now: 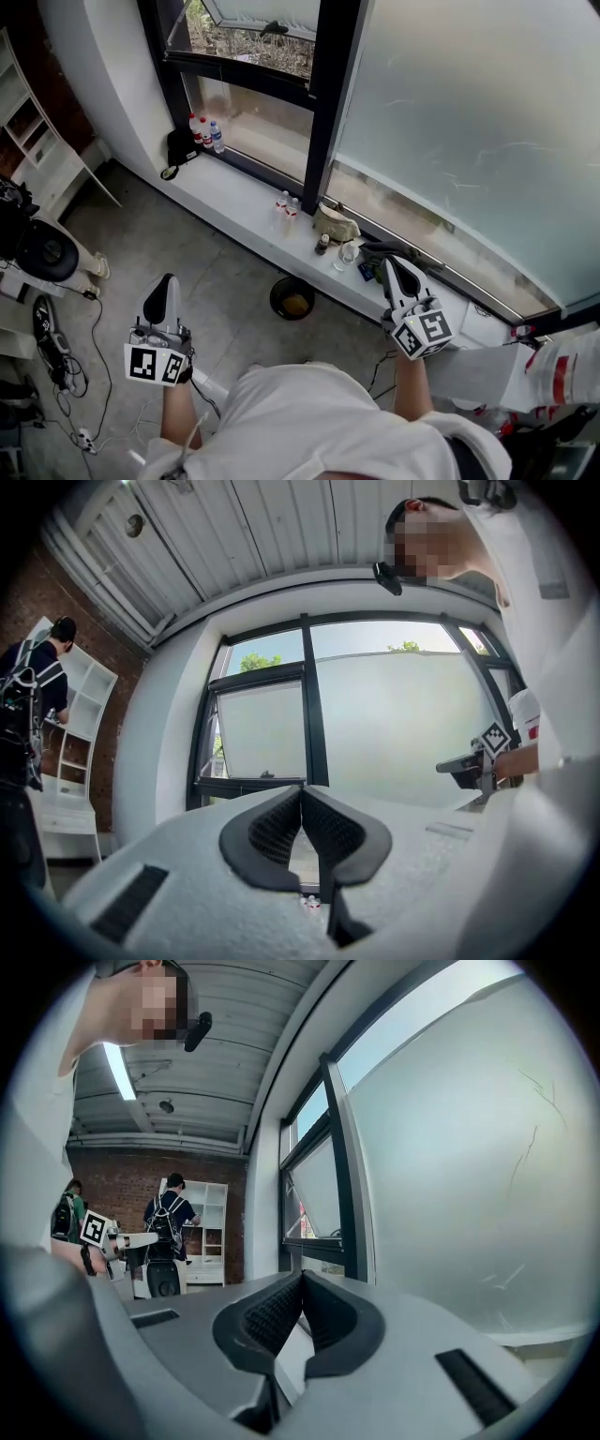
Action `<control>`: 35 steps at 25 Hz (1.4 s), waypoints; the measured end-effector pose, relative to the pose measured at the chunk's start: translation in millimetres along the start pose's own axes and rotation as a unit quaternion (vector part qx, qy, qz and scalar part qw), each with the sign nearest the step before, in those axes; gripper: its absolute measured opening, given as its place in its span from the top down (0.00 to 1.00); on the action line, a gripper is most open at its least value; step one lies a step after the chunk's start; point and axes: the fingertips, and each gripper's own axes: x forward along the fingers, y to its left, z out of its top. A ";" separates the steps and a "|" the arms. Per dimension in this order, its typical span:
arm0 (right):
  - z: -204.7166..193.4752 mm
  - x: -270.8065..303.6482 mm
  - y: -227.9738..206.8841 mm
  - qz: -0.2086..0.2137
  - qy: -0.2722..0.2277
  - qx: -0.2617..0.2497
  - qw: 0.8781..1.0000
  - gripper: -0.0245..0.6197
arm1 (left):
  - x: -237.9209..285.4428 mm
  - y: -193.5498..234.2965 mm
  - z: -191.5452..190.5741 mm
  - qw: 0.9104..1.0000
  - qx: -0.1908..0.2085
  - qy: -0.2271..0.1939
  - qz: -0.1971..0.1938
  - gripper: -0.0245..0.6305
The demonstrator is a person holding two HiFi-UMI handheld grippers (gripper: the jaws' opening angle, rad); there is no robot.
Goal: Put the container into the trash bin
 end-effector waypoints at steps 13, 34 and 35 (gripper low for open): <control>-0.1 10.9 24.3 0.007 -0.003 0.008 1.000 0.96 | 1.2 14.1 13.9 1.000 0.000 -0.019 -0.004 0.93; -14.8 10.9 36.7 -0.011 0.010 0.009 1.000 0.96 | 13.2 4.0 -2.4 0.999 -0.021 -0.008 -0.033 0.93; -14.9 10.8 37.0 -0.012 0.011 0.008 1.000 0.96 | 13.6 4.1 -2.8 0.999 -0.022 -0.008 -0.034 0.93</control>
